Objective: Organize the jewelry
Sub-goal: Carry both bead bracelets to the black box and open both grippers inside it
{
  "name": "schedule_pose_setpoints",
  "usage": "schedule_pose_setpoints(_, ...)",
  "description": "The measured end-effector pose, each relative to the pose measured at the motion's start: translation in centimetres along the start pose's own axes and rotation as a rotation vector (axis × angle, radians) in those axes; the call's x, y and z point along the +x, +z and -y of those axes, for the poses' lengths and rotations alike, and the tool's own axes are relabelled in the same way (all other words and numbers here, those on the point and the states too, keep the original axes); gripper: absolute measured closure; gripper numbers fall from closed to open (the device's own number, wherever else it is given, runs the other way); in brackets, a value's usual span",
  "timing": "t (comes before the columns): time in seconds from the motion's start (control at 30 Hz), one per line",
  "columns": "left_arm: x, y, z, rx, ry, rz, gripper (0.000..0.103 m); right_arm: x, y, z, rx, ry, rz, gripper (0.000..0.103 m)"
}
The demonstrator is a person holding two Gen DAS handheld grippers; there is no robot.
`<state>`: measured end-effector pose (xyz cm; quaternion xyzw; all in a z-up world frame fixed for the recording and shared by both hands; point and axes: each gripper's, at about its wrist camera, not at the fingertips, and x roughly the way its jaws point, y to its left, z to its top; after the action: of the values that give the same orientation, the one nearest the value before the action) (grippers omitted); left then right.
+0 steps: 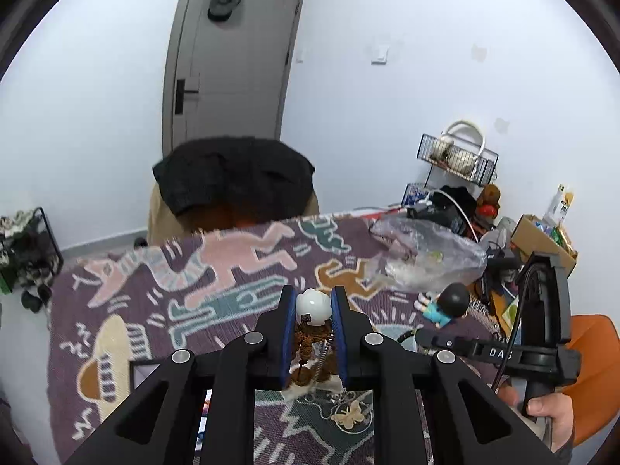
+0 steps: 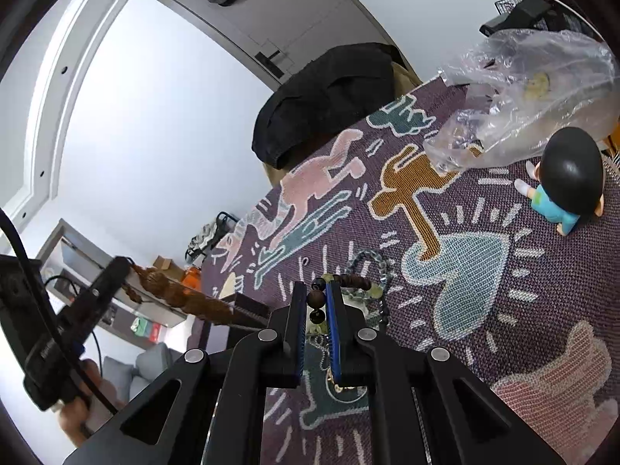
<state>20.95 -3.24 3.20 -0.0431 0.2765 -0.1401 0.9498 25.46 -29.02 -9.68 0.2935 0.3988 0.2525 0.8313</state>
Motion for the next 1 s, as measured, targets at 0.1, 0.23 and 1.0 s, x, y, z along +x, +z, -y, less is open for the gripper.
schedule_pose_setpoints(0.1, -1.3, 0.8, 0.2, 0.018, 0.013, 0.025, 0.084, -0.6, 0.0, -0.5, -0.006, 0.005, 0.009, 0.092)
schedule_pose_setpoints(0.23, -2.9, 1.5, 0.7, 0.052, 0.046, 0.051, 0.084, -1.3, -0.1, -1.2, -0.018, 0.015, 0.019, 0.092)
schedule_pose_setpoints(1.0, -6.7, 0.8, -4.5, 0.027, 0.210, 0.070, 0.084, -1.8, -1.3, -5.0, -0.091, 0.046, 0.015, 0.092)
